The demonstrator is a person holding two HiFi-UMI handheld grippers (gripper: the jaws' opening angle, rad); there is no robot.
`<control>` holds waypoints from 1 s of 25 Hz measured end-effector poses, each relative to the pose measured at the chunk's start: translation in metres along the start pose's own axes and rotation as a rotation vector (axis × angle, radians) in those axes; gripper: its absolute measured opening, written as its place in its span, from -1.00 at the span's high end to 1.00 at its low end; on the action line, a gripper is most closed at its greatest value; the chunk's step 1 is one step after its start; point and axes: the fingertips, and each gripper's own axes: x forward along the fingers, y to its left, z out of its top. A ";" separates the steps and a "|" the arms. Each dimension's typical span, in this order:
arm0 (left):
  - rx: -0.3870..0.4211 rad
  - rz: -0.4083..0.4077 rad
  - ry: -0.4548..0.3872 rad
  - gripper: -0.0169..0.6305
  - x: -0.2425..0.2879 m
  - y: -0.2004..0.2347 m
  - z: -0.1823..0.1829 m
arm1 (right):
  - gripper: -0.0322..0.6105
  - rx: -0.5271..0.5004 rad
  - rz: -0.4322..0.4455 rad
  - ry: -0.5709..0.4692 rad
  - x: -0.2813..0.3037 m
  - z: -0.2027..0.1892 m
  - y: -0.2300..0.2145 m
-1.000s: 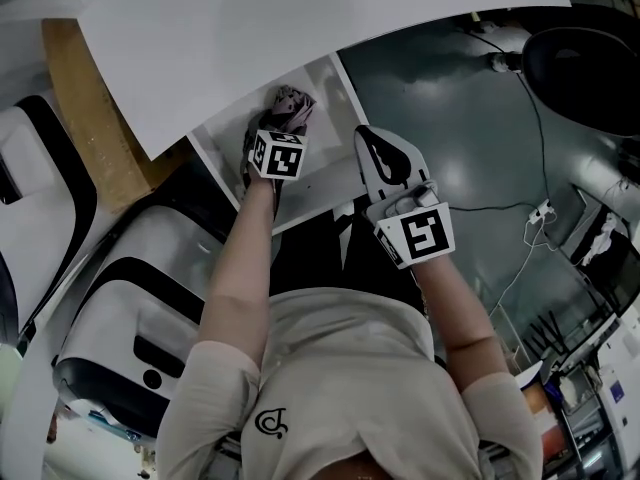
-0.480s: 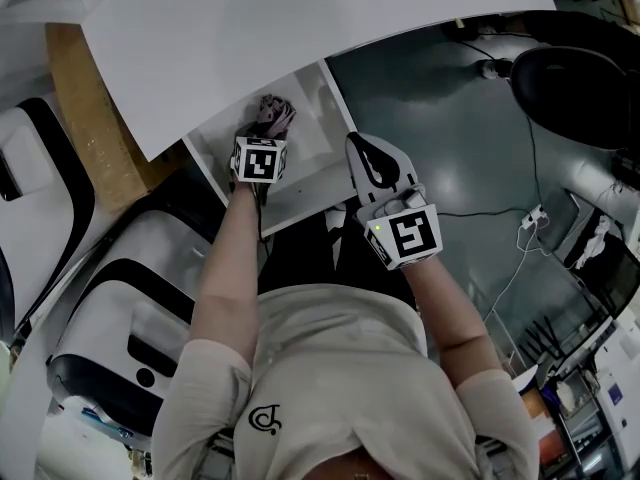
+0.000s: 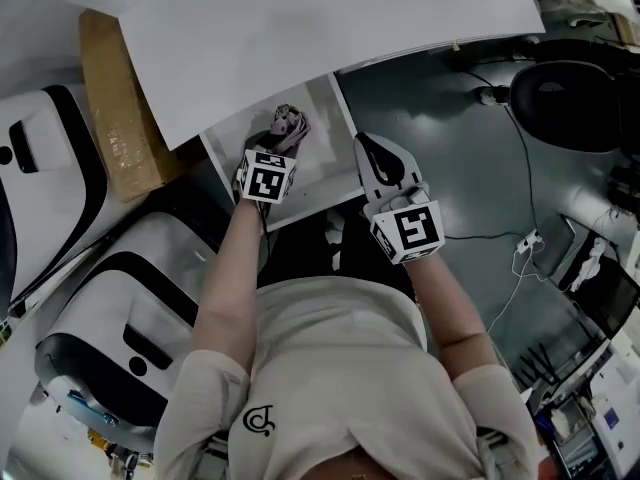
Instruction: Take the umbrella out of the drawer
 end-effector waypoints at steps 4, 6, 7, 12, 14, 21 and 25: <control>0.030 0.000 -0.078 0.27 -0.032 -0.009 0.022 | 0.88 -0.020 0.011 -0.027 -0.004 0.017 0.008; 0.056 0.008 -0.130 0.27 -0.048 -0.015 0.035 | 0.88 -0.032 0.025 -0.040 -0.006 0.023 0.014; 0.067 0.009 -0.153 0.27 -0.056 -0.019 0.042 | 0.88 -0.042 0.030 -0.048 -0.007 0.028 0.017; 0.085 0.006 -0.302 0.27 -0.111 -0.032 0.082 | 0.88 -0.074 0.022 -0.118 -0.010 0.063 0.024; 0.096 0.014 -0.362 0.27 -0.138 -0.034 0.097 | 0.88 -0.097 0.030 -0.150 -0.010 0.078 0.030; 0.110 0.099 -0.530 0.27 -0.219 -0.025 0.124 | 0.88 -0.145 0.072 -0.226 -0.011 0.116 0.054; 0.105 0.147 -0.618 0.27 -0.266 -0.028 0.136 | 0.88 -0.176 0.108 -0.265 -0.018 0.139 0.064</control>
